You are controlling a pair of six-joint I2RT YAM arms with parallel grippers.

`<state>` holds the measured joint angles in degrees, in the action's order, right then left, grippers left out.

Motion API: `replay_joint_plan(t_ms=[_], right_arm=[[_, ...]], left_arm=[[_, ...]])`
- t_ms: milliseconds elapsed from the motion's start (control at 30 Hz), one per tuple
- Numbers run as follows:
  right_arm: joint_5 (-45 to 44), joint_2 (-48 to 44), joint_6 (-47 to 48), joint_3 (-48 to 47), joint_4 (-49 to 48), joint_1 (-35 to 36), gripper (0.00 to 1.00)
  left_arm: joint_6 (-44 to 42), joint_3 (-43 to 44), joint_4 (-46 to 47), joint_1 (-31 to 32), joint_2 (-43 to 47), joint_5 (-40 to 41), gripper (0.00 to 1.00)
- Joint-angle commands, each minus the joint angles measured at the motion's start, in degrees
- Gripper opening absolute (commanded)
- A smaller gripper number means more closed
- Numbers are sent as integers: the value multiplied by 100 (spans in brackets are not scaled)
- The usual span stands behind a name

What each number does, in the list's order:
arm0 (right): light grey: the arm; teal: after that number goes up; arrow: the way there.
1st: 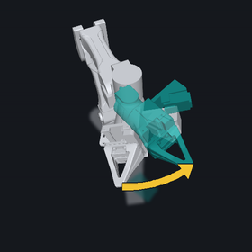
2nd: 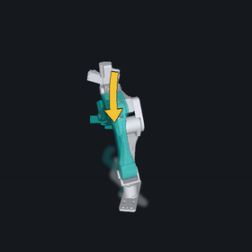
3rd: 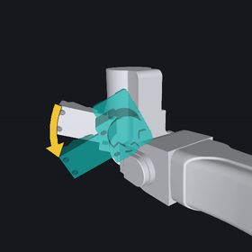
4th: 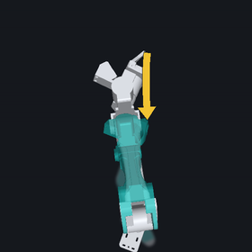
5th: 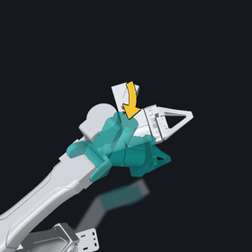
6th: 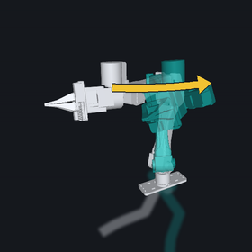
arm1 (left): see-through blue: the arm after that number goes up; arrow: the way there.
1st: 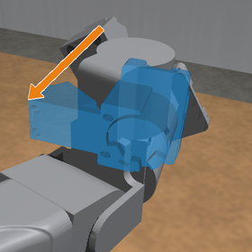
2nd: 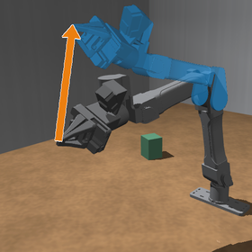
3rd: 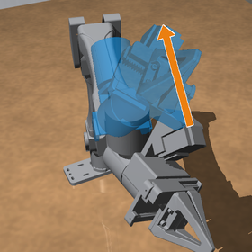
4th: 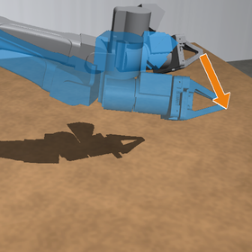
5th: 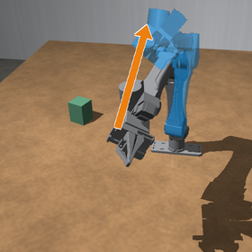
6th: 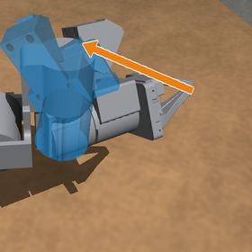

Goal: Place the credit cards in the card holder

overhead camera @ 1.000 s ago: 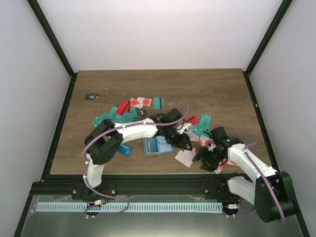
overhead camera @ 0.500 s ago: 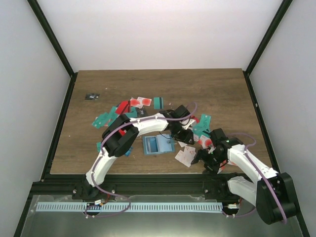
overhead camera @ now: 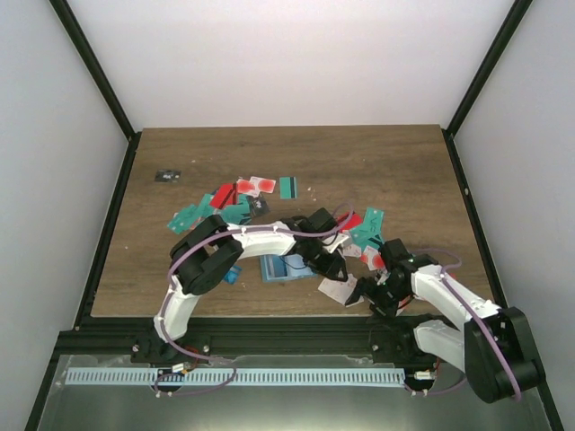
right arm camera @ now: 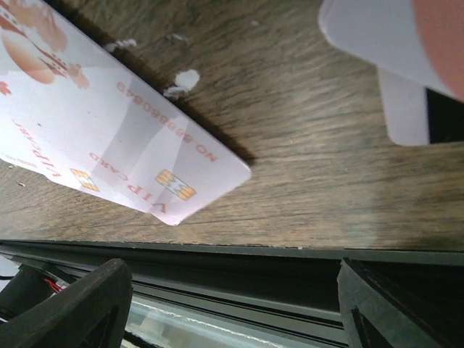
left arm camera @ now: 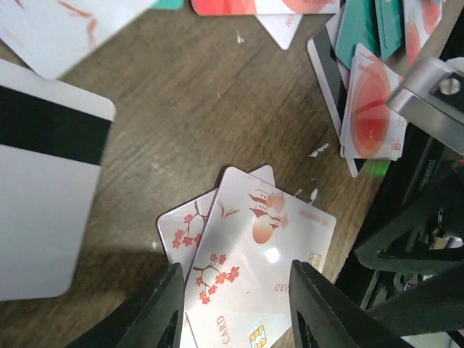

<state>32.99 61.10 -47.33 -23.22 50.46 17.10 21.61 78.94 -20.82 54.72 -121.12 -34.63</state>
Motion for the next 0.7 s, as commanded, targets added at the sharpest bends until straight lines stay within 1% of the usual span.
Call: replay_joint_plan(t_ms=[0, 167, 300, 467, 667], right_arm=[[186, -75, -152, 142, -248, 65, 79], [123, -177, -370, 283, -538, 68, 78], [-89, -458, -743, 402, -739, 65, 74], [-325, -843, -1202, 622, -947, 70, 70], [-453, -991, -1458, 792, -1117, 66, 65]], left_arm=[[202, -482, -158, 154, -148, 147, 43], [273, -486, 19, 226, -171, 47, 43], [207, -278, 13, 234, -291, -2, 43], [-77, 99, -197, 253, -531, -129, 43], [-312, 393, -428, 317, -738, -238, 42]])
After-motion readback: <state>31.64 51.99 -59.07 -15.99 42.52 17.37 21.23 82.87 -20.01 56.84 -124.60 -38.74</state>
